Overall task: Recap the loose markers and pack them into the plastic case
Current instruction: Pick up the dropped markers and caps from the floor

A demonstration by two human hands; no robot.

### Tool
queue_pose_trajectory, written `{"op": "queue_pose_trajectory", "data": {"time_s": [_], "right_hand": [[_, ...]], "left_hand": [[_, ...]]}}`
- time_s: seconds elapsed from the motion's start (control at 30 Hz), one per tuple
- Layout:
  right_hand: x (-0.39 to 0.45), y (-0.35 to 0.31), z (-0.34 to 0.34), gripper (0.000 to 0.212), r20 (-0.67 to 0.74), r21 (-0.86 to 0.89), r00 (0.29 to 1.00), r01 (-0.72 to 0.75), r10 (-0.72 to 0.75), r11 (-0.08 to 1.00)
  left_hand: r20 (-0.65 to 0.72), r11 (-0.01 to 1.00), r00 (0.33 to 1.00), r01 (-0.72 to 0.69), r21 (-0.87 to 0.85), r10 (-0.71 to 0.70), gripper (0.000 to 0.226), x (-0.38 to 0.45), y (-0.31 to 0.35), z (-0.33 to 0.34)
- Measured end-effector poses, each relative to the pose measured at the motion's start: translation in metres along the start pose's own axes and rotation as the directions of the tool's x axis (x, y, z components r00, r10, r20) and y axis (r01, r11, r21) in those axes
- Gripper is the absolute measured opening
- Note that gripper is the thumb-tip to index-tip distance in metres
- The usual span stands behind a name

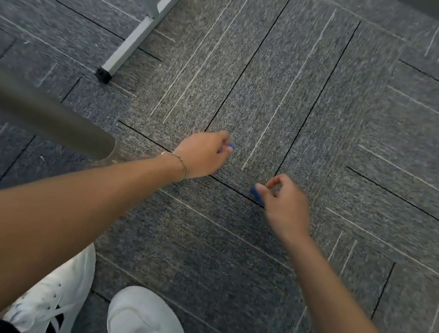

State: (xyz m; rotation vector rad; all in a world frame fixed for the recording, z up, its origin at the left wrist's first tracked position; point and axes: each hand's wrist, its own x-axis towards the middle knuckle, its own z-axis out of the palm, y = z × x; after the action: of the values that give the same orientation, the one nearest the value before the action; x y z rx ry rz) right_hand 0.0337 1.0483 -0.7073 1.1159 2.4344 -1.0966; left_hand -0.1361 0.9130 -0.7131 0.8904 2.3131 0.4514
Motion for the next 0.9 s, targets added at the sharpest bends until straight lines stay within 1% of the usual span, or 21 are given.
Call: {"op": "queue_pose_trajectory", "data": {"time_s": [0.03, 0.07, 0.13, 0.2, 0.23, 0.27, 0.3, 0.33, 0.37, 0.4, 0.43, 0.47, 0.5, 0.53, 0.6, 0.67, 0.7, 0.73, 0.83, 0.87, 0.9], "right_hand": [[0.001, 0.000, 0.002, 0.022, 0.018, -0.085, 1.000, 0.016, -0.014, 0.996], [0.002, 0.000, 0.005, 0.023, 0.037, -0.153, 0.999, 0.031, -0.026, 0.988], [0.004, 0.001, 0.011, 0.024, 0.057, -0.242, 0.996, 0.075, -0.063, 0.967], [0.003, 0.000, 0.016, 0.023, 0.070, -0.299, 0.993, 0.109, -0.092, 0.948], [0.002, 0.000, 0.018, 0.022, 0.080, -0.317, 0.992, 0.119, -0.099, 0.941], [-0.001, -0.002, 0.018, 0.020, 0.099, -0.323, 0.991, 0.118, -0.090, 0.939], [-0.004, -0.006, 0.017, 0.020, 0.128, -0.302, 0.990, 0.101, -0.065, 0.948], [-0.010, -0.010, 0.014, 0.021, 0.161, -0.221, 0.987, 0.063, -0.027, 0.973], [-0.015, -0.016, 0.011, 0.023, 0.194, -0.072, 0.981, 0.000, 0.014, 0.997], [-0.024, -0.024, 0.007, 0.025, 0.224, 0.126, 0.973, -0.087, 0.057, 0.988], [-0.033, -0.033, 0.001, 0.026, 0.260, 0.338, 0.961, -0.182, 0.094, 0.923], [-0.044, -0.044, -0.008, 0.026, 0.302, 0.528, 0.947, -0.266, 0.114, 0.807], [-0.055, -0.054, -0.018, 0.026, 0.349, 0.670, 0.930, -0.330, 0.110, 0.664], [-0.066, -0.064, -0.029, 0.027, 0.399, 0.765, 0.914, -0.376, 0.073, 0.523], [-0.087, -0.084, -0.047, 0.030, 0.464, 0.854, 0.883, -0.426, -0.068, 0.300], [-0.106, -0.104, -0.061, 0.034, 0.469, 0.880, 0.866, -0.442, -0.172, 0.174], [-0.116, -0.115, -0.068, 0.037, 0.462, 0.886, 0.865, -0.441, -0.197, 0.144], [-0.126, -0.126, -0.074, 0.041, 0.455, 0.890, 0.865, -0.436, -0.214, 0.131], [-0.159, -0.164, -0.097, 0.045, 0.430, 0.901, 0.870, -0.399, -0.242, 0.169], [-0.170, -0.176, -0.105, 0.044, 0.420, 0.904, 0.876, -0.379, -0.239, 0.197], [-0.181, -0.189, -0.112, 0.044, 0.405, 0.907, 0.884, -0.355, -0.234, 0.227]], "left_hand": [[-0.014, 0.979, 1.000, 0.017, -0.202, -0.020, 0.018, -0.006, 0.004, 0.002], [-0.022, 0.925, 0.999, 0.036, -0.378, -0.047, 0.018, -0.012, 0.008, 0.002], [0.014, 0.782, 0.994, 0.095, -0.616, -0.109, 0.019, -0.025, 0.015, 0.002], [0.091, 0.626, 0.986, 0.158, -0.764, -0.137, 0.018, -0.039, 0.022, -0.001], [0.124, 0.571, 0.983, 0.180, -0.801, -0.135, 0.017, -0.046, 0.025, -0.003], [0.147, 0.541, 0.981, 0.194, -0.818, -0.130, 0.015, -0.052, 0.029, -0.006], [0.166, 0.520, 0.978, 0.208, -0.828, -0.126, 0.013, -0.058, 0.032, -0.010], [0.186, 0.491, 0.974, 0.224, -0.842, -0.125, 0.011, -0.064, 0.036, -0.014], [0.211, 0.450, 0.969, 0.248, -0.858, -0.130, 0.009, -0.070, 0.040, -0.018], [0.235, 0.404, 0.963, 0.270, -0.874, -0.134, 0.009, -0.077, 0.044, -0.021], [0.253, 0.361, 0.958, 0.286, -0.888, -0.138, 0.012, -0.085, 0.050, -0.026], [0.264, 0.325, 0.954, 0.298, -0.898, -0.144, 0.016, -0.092, 0.056, -0.030], [0.274, 0.291, 0.950, 0.307, -0.906, -0.149, 0.023, -0.100, 0.063, -0.036], [0.279, 0.256, 0.947, 0.312, -0.915, -0.158, 0.030, -0.108, 0.070, -0.041], [0.272, 0.186, 0.937, 0.314, -0.931, -0.217, 0.042, -0.125, 0.084, -0.055], [0.251, 0.132, 0.916, 0.303, -0.944, -0.312, 0.048, -0.144, 0.099, -0.073], [0.228, 0.134, 0.904, 0.292, -0.947, -0.361, 0.049, -0.153, 0.107, -0.084], [0.187, 0.171, 0.888, 0.280, -0.945, -0.421, 0.050, -0.163, 0.116, -0.095], [-0.020, 0.381, 0.824, 0.240, -0.893, -0.566, 0.049, -0.194, 0.144, -0.132], [-0.093, 0.446, 0.810, 0.220, -0.868, -0.580, 0.049, -0.207, 0.154, -0.145], [-0.152, 0.481, 0.803, 0.184, -0.857, -0.577, 0.051, -0.221, 0.165, -0.159]]}}
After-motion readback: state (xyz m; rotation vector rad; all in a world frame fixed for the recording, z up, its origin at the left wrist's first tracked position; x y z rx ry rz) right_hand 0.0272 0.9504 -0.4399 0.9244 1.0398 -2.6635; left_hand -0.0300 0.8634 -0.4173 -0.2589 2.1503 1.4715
